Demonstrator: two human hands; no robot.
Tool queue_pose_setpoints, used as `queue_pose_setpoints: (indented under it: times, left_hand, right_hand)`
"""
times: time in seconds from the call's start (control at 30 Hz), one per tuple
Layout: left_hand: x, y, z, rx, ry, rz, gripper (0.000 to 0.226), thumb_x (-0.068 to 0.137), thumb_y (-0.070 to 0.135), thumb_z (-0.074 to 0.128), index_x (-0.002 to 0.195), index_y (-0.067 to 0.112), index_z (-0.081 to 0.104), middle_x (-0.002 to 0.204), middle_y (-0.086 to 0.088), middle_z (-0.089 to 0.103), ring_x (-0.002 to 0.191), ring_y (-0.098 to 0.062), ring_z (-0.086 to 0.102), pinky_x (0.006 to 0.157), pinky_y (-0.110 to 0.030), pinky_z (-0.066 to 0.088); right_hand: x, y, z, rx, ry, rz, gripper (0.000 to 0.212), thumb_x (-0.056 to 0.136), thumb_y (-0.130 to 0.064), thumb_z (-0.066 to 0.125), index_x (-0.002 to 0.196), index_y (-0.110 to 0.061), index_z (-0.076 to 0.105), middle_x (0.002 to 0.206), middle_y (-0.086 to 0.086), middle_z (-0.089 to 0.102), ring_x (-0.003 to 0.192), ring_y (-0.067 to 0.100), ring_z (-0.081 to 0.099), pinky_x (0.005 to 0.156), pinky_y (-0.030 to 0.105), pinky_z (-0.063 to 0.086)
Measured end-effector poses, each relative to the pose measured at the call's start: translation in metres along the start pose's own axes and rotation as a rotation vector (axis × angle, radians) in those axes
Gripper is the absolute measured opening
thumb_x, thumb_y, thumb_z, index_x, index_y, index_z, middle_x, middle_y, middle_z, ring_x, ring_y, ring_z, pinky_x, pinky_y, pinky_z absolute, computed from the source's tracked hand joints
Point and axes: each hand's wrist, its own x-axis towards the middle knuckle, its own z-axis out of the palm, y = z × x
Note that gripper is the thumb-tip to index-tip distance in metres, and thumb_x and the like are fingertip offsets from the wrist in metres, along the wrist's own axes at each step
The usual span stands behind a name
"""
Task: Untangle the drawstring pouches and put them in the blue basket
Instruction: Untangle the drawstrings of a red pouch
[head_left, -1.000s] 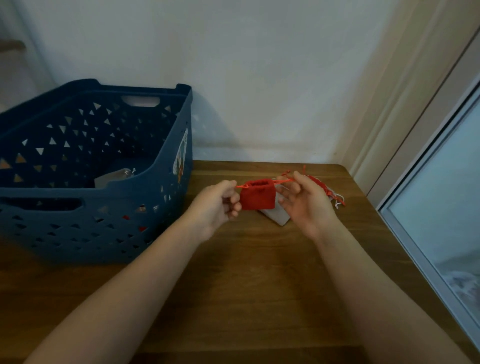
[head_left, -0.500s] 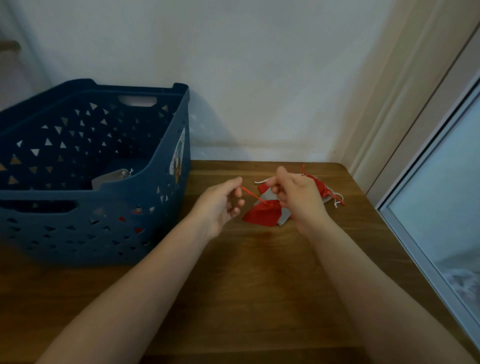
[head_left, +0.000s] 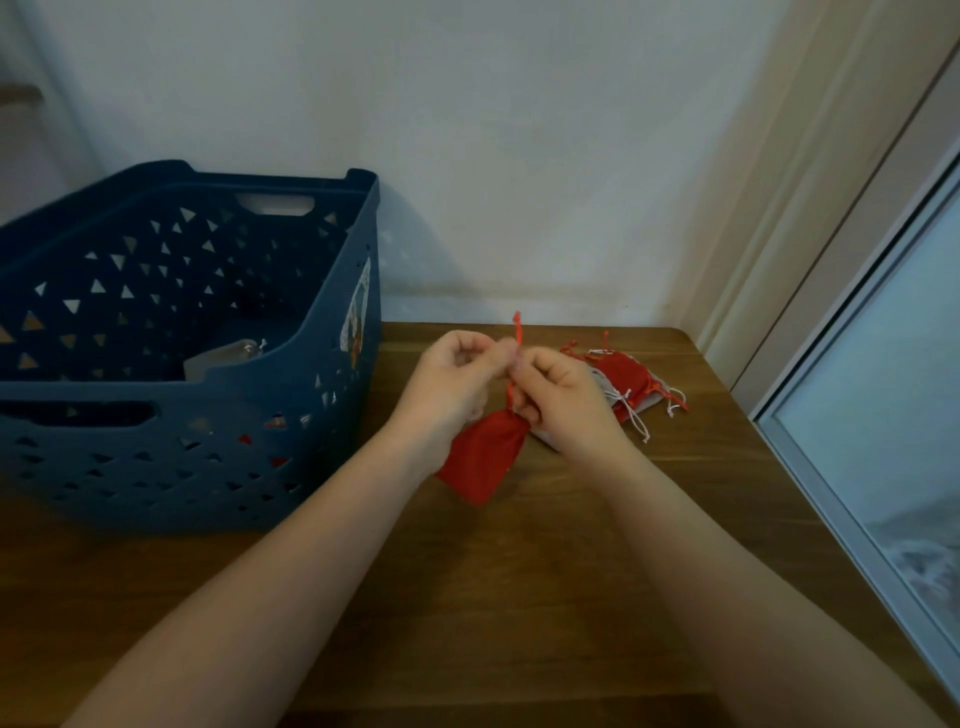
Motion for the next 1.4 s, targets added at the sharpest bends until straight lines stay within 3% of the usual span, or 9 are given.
queue_pose_setpoints:
  times: [0.17,0.37,0.47,0.6,0.7,0.8,0.97,1.17,1.4]
  left_hand:
    - [-0.007,-0.002,0.005,0.014,-0.036,0.013,0.025,0.088,0.014,0.062,0.111,0.007,0.054,0.074,0.004,0.058,0.04,0.005,0.049,0.041,-0.01,0.037]
    - [-0.006,-0.01,0.0,0.284,-0.156,-0.002,0.024,0.094,0.027,0.053,0.073,0.016,0.06,0.053,0.005,0.047,0.047,-0.005,0.043,0.054,-0.021,0.037]
    - [-0.004,-0.011,-0.001,0.094,-0.159,-0.081,0.027,0.097,0.029,0.047,0.075,0.018,0.059,0.052,0.007,0.045,0.047,-0.006,0.038,0.051,-0.022,0.031]
    - [-0.003,-0.016,0.0,-0.28,-0.235,-0.249,0.023,0.097,0.026,0.043,0.079,0.018,0.055,0.061,0.009,0.055,0.046,-0.005,0.036,0.048,-0.019,0.026]
    - [0.001,-0.021,0.001,-0.423,-0.262,-0.309,0.024,0.097,0.025,0.039,0.077,0.016,0.049,0.06,0.007,0.049,0.044,-0.005,0.031,0.043,-0.018,0.023]
    - [0.006,-0.024,-0.002,-0.251,-0.212,-0.291,0.027,0.098,0.025,0.037,0.074,0.018,0.046,0.056,0.008,0.042,0.043,-0.006,0.029,0.044,-0.02,0.022]
    - [0.006,-0.018,0.001,0.241,-0.06,-0.153,0.027,0.096,0.024,0.041,0.071,0.019,0.047,0.059,0.005,0.04,0.048,-0.009,0.032,0.05,-0.025,0.026]
    - [0.001,-0.018,0.003,0.806,-0.21,0.202,0.031,0.099,0.024,0.036,0.071,0.024,0.05,0.069,0.002,0.055,0.063,-0.014,0.052,0.056,-0.026,0.035]
    - [0.002,-0.019,-0.003,0.861,-0.228,0.395,0.026,0.098,0.027,0.039,0.109,0.016,0.06,0.096,-0.004,0.065,0.084,-0.016,0.061,0.073,-0.038,0.053]
  right_hand:
    - [0.002,-0.008,-0.002,0.246,0.089,0.078,0.025,0.098,-0.013,0.043,0.082,-0.011,0.063,0.052,-0.006,0.045,0.044,0.003,0.037,0.042,0.014,0.03]
    - [-0.003,-0.017,-0.002,0.171,0.08,0.047,0.018,0.095,-0.01,0.049,0.088,-0.01,0.066,0.048,-0.009,0.045,0.042,0.0,0.039,0.043,0.012,0.033]
    - [-0.004,-0.019,-0.004,0.177,0.112,0.057,0.017,0.094,-0.006,0.049,0.087,-0.005,0.065,0.054,0.0,0.052,0.044,-0.001,0.047,0.046,0.012,0.038]
    - [-0.003,-0.007,-0.003,0.134,0.177,0.064,0.023,0.092,-0.008,0.054,0.074,-0.013,0.068,0.065,0.003,0.062,0.066,0.019,0.059,0.073,0.042,0.051]
    - [-0.004,0.0,-0.004,0.054,0.241,0.076,0.022,0.093,-0.008,0.051,0.083,-0.016,0.069,0.054,-0.014,0.058,0.055,0.001,0.05,0.056,0.018,0.043]
    - [-0.003,0.002,-0.009,0.2,0.282,0.124,0.027,0.091,0.005,0.043,0.094,-0.009,0.066,0.055,-0.005,0.049,0.051,0.006,0.038,0.045,0.015,0.031]
    - [-0.005,-0.005,-0.007,0.211,0.247,-0.034,0.028,0.092,0.006,0.045,0.101,-0.019,0.056,0.067,0.0,0.06,0.061,0.009,0.057,0.058,0.021,0.048]
    - [0.0,-0.015,0.001,0.027,0.137,-0.143,0.019,0.089,0.0,0.056,0.086,-0.019,0.06,0.068,-0.011,0.07,0.073,0.008,0.064,0.065,0.016,0.048]
    - [0.002,-0.013,0.008,-0.014,0.0,-0.166,0.02,0.087,-0.003,0.061,0.086,-0.024,0.063,0.073,-0.01,0.072,0.083,0.007,0.068,0.085,0.026,0.05]
